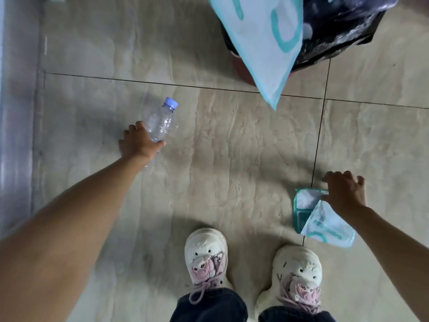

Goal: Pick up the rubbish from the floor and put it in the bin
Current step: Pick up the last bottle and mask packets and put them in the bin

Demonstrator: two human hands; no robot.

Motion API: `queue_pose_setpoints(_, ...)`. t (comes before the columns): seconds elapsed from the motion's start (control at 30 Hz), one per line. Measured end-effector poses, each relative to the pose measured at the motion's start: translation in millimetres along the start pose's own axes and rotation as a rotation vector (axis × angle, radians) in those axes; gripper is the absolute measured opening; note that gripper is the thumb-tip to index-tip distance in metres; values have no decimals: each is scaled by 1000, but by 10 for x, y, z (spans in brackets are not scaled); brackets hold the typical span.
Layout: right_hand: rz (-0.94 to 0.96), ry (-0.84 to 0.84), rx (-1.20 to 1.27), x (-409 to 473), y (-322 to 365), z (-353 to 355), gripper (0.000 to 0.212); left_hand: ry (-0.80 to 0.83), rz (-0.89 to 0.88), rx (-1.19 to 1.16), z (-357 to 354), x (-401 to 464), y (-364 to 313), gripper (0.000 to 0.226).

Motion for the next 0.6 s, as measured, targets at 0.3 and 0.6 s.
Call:
queue_pose_setpoints(0.3,95,30,280,-540,326,550,17,48,70,-168,426,-676,-272,70)
queue_pose_setpoints(0.6,-168,-93,941,-980,-934,2019,21,-96,46,-456,1870,-1260,-957,59)
Point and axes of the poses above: each hand's wrist, its own x-axis towards the middle knuckle, its own z-axis out of the back of the hand, y = z × x, the point moved 8 cm from there along x, towards the middle knuckle, and after that the axes turned 9 degrees about -x, right-handed, at the moved point
